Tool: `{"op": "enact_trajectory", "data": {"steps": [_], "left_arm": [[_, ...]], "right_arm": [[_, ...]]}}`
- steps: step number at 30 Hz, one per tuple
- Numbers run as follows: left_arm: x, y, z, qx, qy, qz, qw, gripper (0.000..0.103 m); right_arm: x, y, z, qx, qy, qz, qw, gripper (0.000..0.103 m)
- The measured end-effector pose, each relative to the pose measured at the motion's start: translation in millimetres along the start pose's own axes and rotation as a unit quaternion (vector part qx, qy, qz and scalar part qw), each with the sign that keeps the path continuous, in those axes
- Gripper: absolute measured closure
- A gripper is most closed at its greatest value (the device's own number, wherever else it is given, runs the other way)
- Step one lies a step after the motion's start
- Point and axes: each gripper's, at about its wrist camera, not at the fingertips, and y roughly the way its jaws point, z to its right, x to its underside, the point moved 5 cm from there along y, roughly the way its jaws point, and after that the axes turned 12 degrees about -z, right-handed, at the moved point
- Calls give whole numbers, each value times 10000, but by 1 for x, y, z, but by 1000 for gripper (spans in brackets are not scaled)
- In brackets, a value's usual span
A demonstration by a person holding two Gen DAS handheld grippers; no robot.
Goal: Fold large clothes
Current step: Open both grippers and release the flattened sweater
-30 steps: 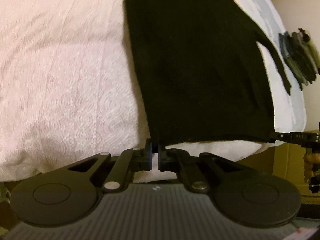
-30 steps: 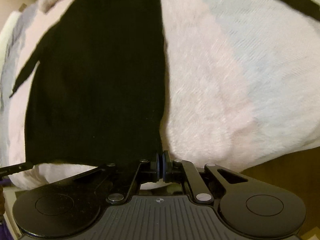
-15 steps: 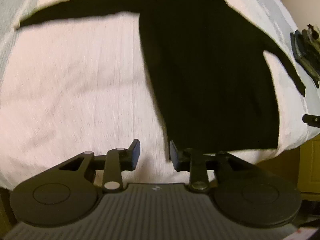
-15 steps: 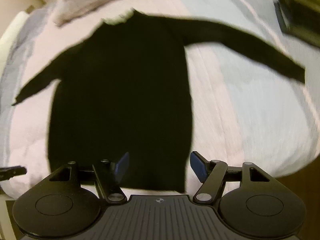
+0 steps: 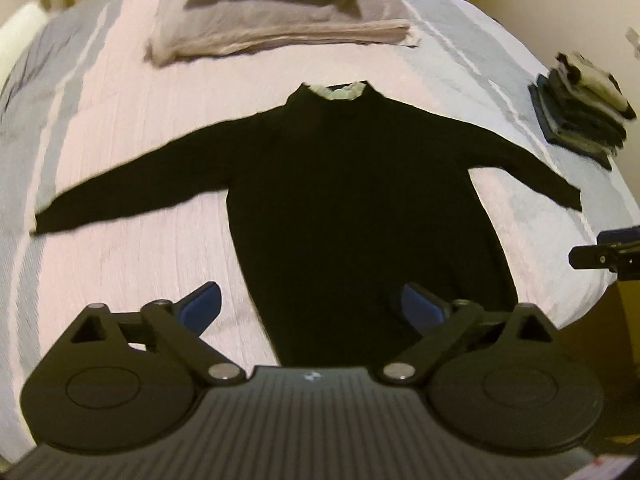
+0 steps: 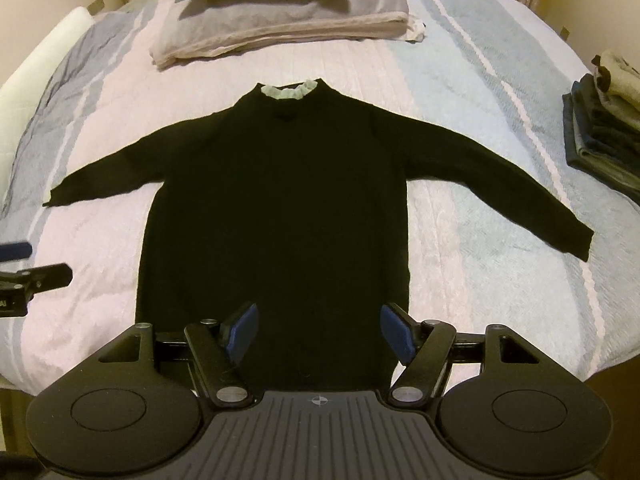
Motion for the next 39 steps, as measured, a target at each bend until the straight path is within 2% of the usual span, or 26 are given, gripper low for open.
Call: {"op": "enact_trajectory", "data": {"steps": [6, 25, 33, 39], "left_arm": [[-2, 1, 13, -56, 125, -15, 9999, 4], [8, 7, 10, -25, 51, -172, 9998, 3], [2, 8, -7, -108, -568, -183, 9982, 3], [6, 2, -49, -450, -1227, -171, 9913, 3]], "right_arm": [[3, -3, 0, -52, 24, -38, 10000, 38], [12, 7, 1, -77, 43, -234, 9997, 38], [-15, 15, -2, -309, -603, -133, 9976, 38], [-45, 28, -21, -479, -1372, 86, 9893, 38]]}}
